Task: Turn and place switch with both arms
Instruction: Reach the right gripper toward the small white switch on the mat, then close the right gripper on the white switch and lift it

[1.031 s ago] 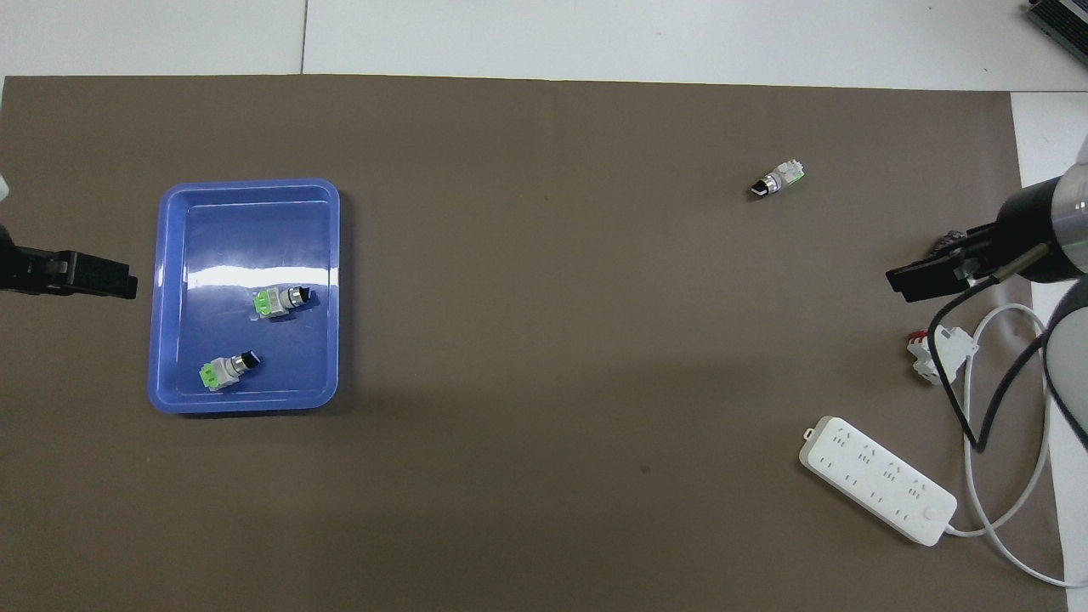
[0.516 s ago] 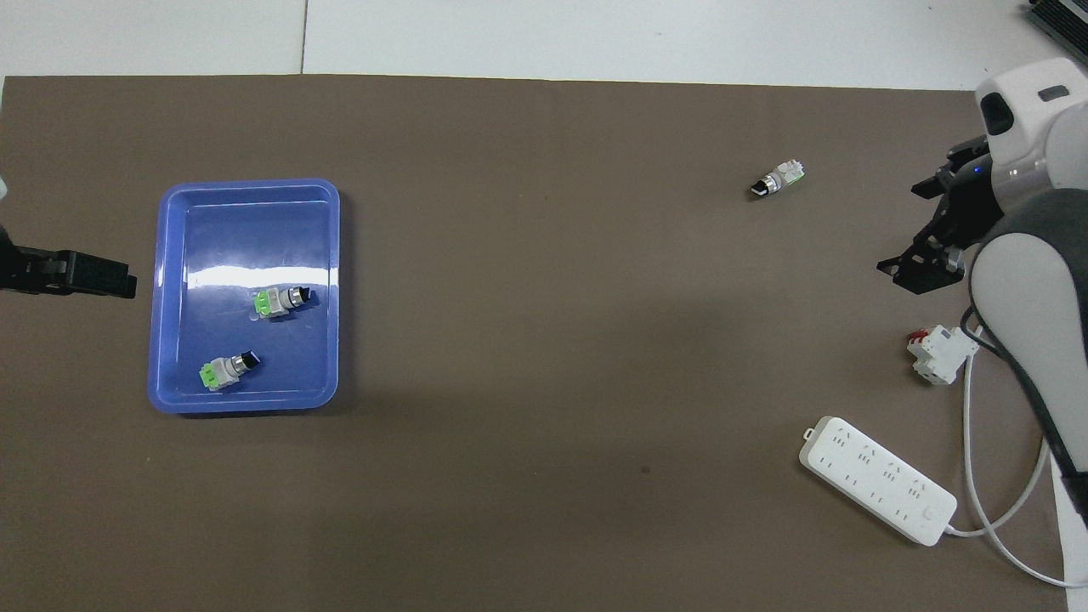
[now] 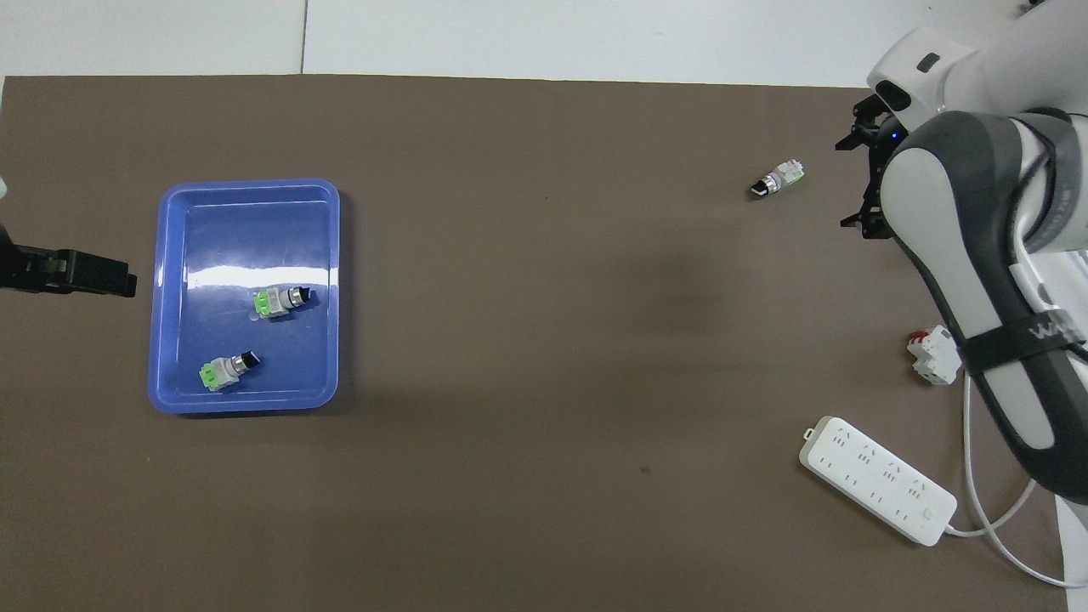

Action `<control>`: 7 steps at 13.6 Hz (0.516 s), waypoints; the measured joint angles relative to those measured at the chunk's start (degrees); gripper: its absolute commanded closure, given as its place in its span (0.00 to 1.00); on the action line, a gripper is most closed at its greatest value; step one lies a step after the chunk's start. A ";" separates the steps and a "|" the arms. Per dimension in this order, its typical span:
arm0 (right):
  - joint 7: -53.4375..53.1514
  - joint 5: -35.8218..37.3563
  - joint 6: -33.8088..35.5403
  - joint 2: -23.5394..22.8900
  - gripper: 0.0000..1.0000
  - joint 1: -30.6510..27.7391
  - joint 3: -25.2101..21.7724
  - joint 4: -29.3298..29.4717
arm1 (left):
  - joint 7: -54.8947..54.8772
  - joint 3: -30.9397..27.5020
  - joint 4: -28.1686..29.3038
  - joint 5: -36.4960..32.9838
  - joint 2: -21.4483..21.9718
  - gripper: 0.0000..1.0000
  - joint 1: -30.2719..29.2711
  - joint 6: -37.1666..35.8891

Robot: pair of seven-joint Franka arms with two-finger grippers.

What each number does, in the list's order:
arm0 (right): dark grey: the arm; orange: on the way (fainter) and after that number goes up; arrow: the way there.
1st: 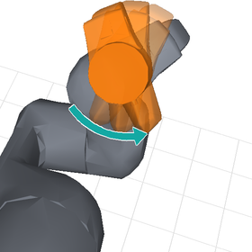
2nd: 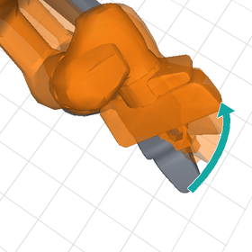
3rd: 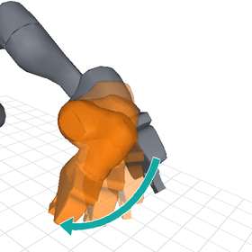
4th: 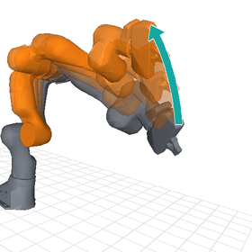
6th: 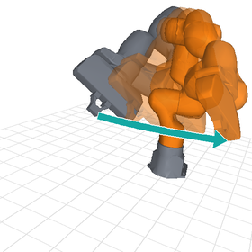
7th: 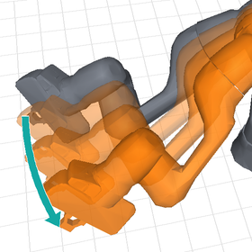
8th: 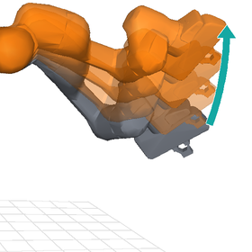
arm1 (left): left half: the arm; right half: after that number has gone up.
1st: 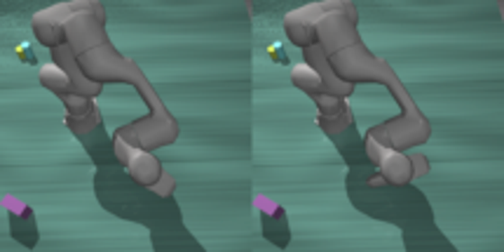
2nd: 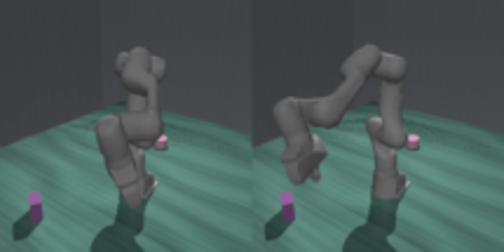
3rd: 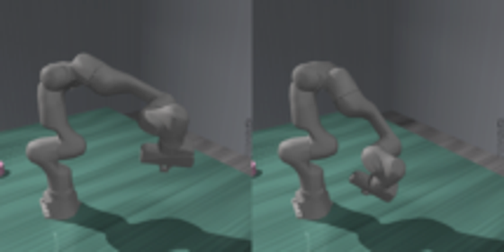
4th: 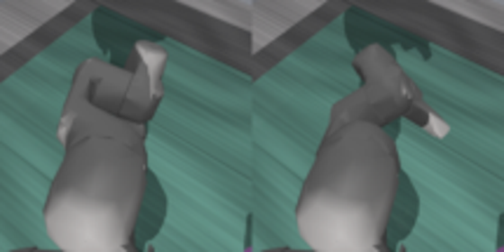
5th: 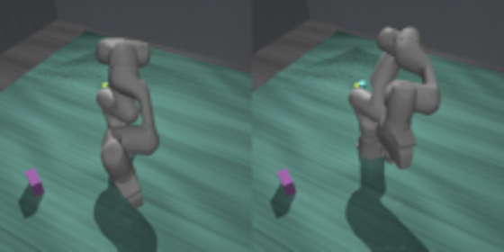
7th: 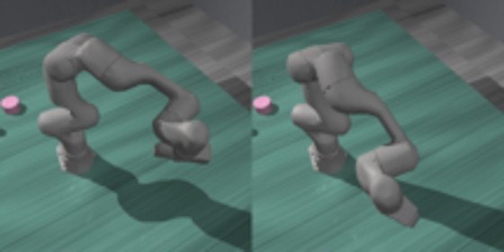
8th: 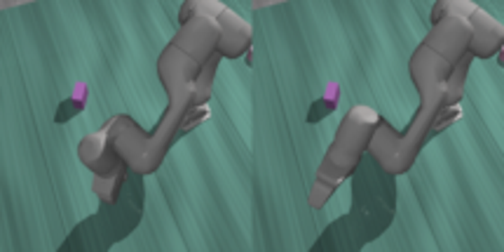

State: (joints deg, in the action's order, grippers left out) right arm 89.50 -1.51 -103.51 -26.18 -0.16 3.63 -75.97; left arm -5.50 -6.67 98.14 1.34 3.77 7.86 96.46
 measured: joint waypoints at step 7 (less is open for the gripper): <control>7.72 18.57 -0.49 -15.78 0.00 -11.20 19.37 11.92 | -0.01 0.40 0.00 0.00 0.00 0.00 0.08 0.22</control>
State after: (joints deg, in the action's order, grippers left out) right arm 97.22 17.06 -104.01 -41.96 -11.37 23.00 -64.05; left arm -5.51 -6.27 98.14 1.34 3.77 7.94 96.68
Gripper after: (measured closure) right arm 0.000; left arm 0.000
